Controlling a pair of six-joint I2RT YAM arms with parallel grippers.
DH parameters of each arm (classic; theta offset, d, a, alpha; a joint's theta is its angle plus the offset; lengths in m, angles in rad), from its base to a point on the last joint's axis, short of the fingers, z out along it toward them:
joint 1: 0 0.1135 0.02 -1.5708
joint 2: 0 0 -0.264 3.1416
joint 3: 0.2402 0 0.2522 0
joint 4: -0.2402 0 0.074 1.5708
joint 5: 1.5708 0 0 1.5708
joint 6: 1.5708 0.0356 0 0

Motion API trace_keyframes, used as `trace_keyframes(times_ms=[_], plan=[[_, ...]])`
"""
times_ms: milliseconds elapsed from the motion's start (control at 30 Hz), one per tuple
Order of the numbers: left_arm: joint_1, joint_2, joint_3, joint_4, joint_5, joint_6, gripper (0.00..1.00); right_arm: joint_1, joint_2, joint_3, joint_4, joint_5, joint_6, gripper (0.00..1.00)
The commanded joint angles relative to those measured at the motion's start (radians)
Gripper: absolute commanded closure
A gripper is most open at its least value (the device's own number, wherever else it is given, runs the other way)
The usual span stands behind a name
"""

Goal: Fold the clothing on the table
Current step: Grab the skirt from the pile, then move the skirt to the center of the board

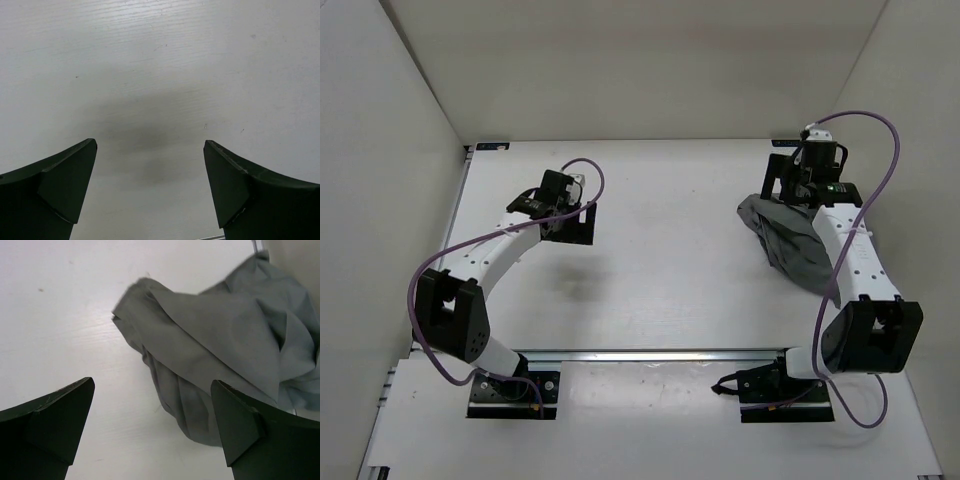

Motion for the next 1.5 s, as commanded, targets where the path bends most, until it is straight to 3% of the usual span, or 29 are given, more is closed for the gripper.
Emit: trace_keyframes(times_ms=[0,100,367,500,733,833,900,967,1033,1067,1167,1233,1300,1433,1467], plan=[[-0.010,-0.058,0.028,0.032,-0.023,-0.015,0.01,-0.021,0.016,-0.025,-0.064,0.065,0.008,0.01],[-0.020,-0.051,0.039,0.011,-0.022,-0.013,0.01,-0.027,-0.039,-0.092,-0.050,0.143,0.006,0.01],[-0.024,-0.057,0.004,-0.040,-0.056,0.010,0.02,-0.148,-0.096,-0.251,-0.027,0.066,0.059,0.01],[-0.006,-0.087,-0.064,-0.003,-0.019,0.016,0.01,-0.148,-0.055,-0.359,0.019,0.063,0.071,0.01],[-0.018,-0.043,-0.068,-0.026,-0.025,0.025,0.01,-0.143,0.059,-0.388,0.074,0.094,0.060,0.07],[-0.014,-0.057,-0.081,-0.020,-0.017,0.022,0.01,-0.156,0.105,-0.374,0.112,0.135,0.031,0.27],[-0.003,-0.075,-0.090,-0.011,-0.005,0.020,0.01,-0.166,0.129,-0.358,0.120,0.129,0.019,0.46],[0.003,-0.083,-0.096,-0.006,0.000,0.022,0.01,-0.169,0.163,-0.333,0.129,0.129,0.019,0.80],[0.008,-0.090,-0.098,-0.003,0.004,0.023,0.01,-0.154,0.183,-0.301,0.140,0.134,-0.004,1.00],[0.011,-0.089,-0.095,0.000,0.009,0.023,0.01,-0.139,0.195,-0.295,0.140,0.122,-0.013,1.00],[0.020,-0.087,-0.107,0.014,0.024,0.022,0.01,-0.056,0.214,-0.153,0.113,-0.005,-0.038,1.00],[0.032,-0.080,-0.104,0.040,0.032,0.014,0.02,0.090,0.244,-0.044,0.079,-0.073,-0.081,1.00],[0.037,-0.070,-0.090,0.040,0.052,0.005,0.02,0.218,0.290,0.111,0.018,-0.033,-0.101,1.00],[0.032,-0.055,-0.047,0.055,0.061,-0.012,0.02,0.462,0.516,0.696,-0.227,-0.044,-0.222,1.00],[0.032,-0.060,-0.030,0.057,0.063,-0.013,0.01,0.501,0.508,0.760,-0.213,-0.035,-0.211,1.00]])
